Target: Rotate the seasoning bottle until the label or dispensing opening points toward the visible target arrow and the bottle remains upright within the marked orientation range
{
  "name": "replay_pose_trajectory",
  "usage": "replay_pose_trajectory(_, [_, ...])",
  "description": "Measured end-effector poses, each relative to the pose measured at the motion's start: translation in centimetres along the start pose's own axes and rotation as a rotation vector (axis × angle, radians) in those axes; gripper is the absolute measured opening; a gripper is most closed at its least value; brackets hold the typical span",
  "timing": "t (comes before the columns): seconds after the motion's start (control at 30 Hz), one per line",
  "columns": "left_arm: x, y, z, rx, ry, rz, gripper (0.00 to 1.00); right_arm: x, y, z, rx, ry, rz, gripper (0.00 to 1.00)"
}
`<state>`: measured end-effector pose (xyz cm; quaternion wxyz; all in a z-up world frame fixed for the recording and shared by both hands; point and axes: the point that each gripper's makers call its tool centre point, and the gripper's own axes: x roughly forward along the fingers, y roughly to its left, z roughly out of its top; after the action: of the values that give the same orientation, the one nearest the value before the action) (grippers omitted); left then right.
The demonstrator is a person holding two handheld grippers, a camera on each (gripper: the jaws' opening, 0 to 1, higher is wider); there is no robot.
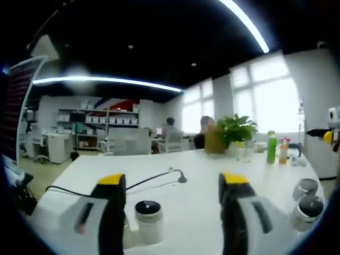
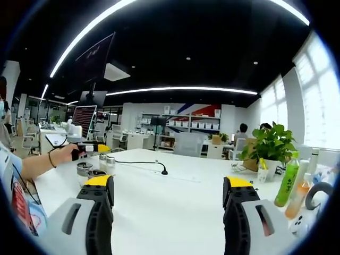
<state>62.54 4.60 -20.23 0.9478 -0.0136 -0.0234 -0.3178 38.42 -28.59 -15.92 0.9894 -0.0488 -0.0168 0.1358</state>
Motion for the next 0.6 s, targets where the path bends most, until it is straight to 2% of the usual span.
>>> replay_pose_trajectory(0.07, [0.3, 0.3, -0.8, -0.006, 0.023, 0.009, 0.65, 0.1, -0.1, -0.2, 0.008, 0.005, 0.004, 0.86])
replay_pose_trajectory(0.2, [0.7, 1.1, -2.0, -0.004, 0.042, 0.035, 0.65, 0.1, 0.0, -0.3, 0.008, 0.015, 0.010, 0.85])
replay_pose_trajectory(0.3, [0.9, 1.1, -2.6, -0.014, 0.055, 0.026, 0.65, 0.0, -0.2, -0.4, 0.001, 0.020, 0.004, 0.83])
replay_pose_trajectory(0.4, [1.0, 1.1, -3.2, -0.065, 0.067, 0.017, 0.66, 0.0, -0.3, -0.5, -0.002, 0.027, -0.003, 0.82])
replay_pose_trajectory(0.5, [1.2, 1.1, -3.6, -0.024, 0.073, 0.026, 0.65, -0.1, -0.4, -0.4, -0.004, 0.023, -0.005, 0.82])
replay_pose_trajectory(0.6, [1.3, 1.3, -4.1, -0.041, 0.089, 0.036, 0.65, -0.1, -0.3, -0.5, -0.003, 0.024, 0.000, 0.82])
